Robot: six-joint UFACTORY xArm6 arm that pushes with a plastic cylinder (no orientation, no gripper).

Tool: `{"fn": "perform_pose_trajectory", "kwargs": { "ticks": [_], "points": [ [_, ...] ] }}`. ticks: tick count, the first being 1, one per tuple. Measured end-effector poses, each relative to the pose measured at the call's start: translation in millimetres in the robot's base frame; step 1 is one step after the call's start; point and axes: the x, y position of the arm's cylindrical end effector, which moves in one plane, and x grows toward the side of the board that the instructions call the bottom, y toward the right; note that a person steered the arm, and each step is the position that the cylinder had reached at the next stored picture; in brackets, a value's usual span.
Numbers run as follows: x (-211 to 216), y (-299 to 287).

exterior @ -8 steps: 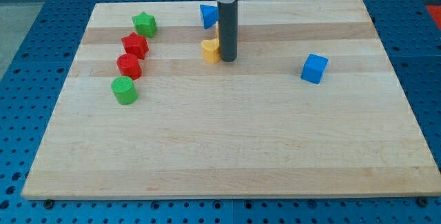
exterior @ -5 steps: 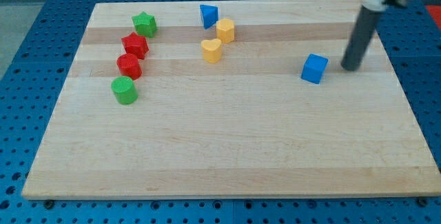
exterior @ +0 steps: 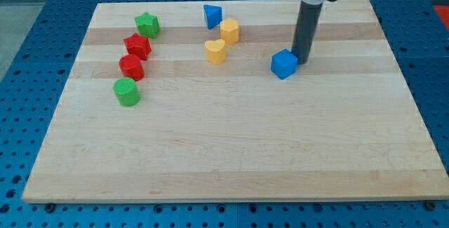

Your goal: Move the blue cube below the yellow heart

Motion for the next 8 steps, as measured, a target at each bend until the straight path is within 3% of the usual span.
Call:
{"fn": "perform_pose_trajectory", "kwargs": {
  "ticks": [3,6,7,8],
  "points": [
    [38,-23],
    [41,-112],
    [43,-96],
    [13,-40]
  ]
}}
